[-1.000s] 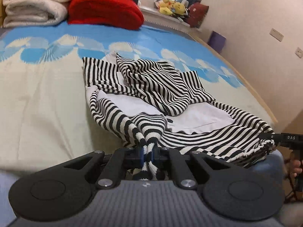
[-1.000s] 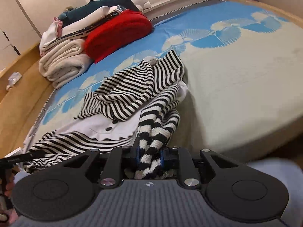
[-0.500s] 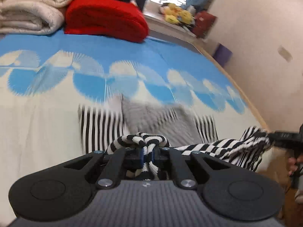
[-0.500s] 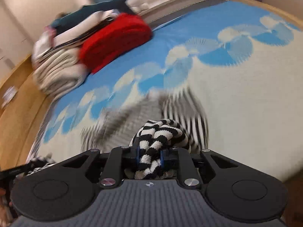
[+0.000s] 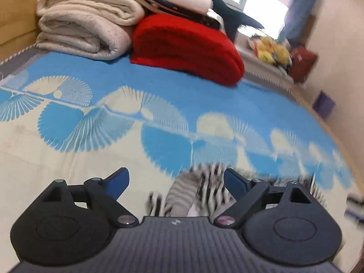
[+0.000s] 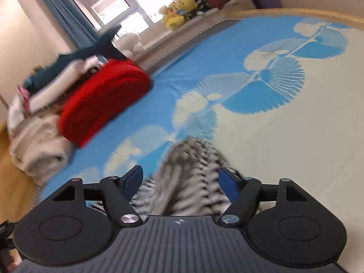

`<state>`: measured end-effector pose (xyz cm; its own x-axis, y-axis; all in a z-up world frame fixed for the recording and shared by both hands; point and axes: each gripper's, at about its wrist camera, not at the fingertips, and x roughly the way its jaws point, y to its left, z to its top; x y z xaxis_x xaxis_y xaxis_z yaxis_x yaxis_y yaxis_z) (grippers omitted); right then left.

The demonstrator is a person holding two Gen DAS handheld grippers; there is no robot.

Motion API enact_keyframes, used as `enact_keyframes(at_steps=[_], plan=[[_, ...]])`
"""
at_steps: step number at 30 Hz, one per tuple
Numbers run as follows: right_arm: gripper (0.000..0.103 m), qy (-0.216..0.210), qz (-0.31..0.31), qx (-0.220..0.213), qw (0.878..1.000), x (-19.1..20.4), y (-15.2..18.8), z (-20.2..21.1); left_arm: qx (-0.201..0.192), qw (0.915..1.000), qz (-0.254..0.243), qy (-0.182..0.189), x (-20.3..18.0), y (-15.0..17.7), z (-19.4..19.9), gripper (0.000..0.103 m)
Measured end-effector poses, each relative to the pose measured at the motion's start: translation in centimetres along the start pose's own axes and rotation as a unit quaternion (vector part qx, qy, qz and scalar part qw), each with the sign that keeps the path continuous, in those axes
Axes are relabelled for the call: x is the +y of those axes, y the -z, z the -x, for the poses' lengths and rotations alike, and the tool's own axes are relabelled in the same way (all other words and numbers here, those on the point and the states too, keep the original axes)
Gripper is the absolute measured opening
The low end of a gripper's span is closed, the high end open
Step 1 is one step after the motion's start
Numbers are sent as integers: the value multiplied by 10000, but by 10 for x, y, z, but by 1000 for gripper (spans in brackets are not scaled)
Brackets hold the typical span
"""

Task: Fold small clothes

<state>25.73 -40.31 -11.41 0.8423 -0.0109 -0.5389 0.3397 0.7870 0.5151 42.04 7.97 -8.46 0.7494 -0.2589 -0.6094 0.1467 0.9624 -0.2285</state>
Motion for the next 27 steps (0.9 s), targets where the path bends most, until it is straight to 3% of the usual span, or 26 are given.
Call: enact_keyframes(at_steps=[2, 4, 6, 9, 13, 16, 17, 18, 19, 20, 21, 23, 27], plan=[[73, -9, 530, 91, 9986, 7, 4, -4, -23, 9992, -388, -64, -1, 31, 1, 93], [72, 68, 980, 0, 9952, 13, 9, -4, 262, 9968, -758, -12, -5, 49, -5, 93], [72, 323, 1274, 138, 9912, 12, 17, -11, 299, 9932, -1103, 207, -10, 56, -5, 93], [72, 581, 1577, 347, 9852, 9, 27, -17, 162, 9871, -1567, 298, -21, 69, -1, 93], [72, 884, 2115, 366, 9727, 10, 38, -17, 295, 9746, -2202, 269, -37, 80, -12, 93], [75, 930, 2155, 470, 9709, 8, 42, -17, 525, 9738, -2195, 272, -37, 82, -27, 93], [75, 879, 2133, 555, 9714, 6, 44, -18, 575, 9751, -2120, 315, -35, 83, -31, 82], [75, 858, 2106, 604, 9719, 5, 45, -19, 570, 9758, -2077, 373, -33, 85, -33, 40], [73, 842, 2100, 664, 9718, 4, 47, -21, 608, 9761, -2050, 393, -32, 85, -37, 13], [51, 830, 2103, 685, 9717, 4, 48, -23, 681, 9774, -1966, 361, -30, 83, -40, 6], [4, 770, 2084, 699, 9725, 4, 49, -25, 664, 9823, -1713, 353, -25, 80, -39, 5], [6, 632, 1812, 717, 9788, 2, 46, -22, 534, 9912, -1114, 475, -14, 67, -25, 5], [5, -34, 1508, -119, 9885, 10, 24, 41, 89, 9962, -10, 870, 29, 45, 30, 5]])
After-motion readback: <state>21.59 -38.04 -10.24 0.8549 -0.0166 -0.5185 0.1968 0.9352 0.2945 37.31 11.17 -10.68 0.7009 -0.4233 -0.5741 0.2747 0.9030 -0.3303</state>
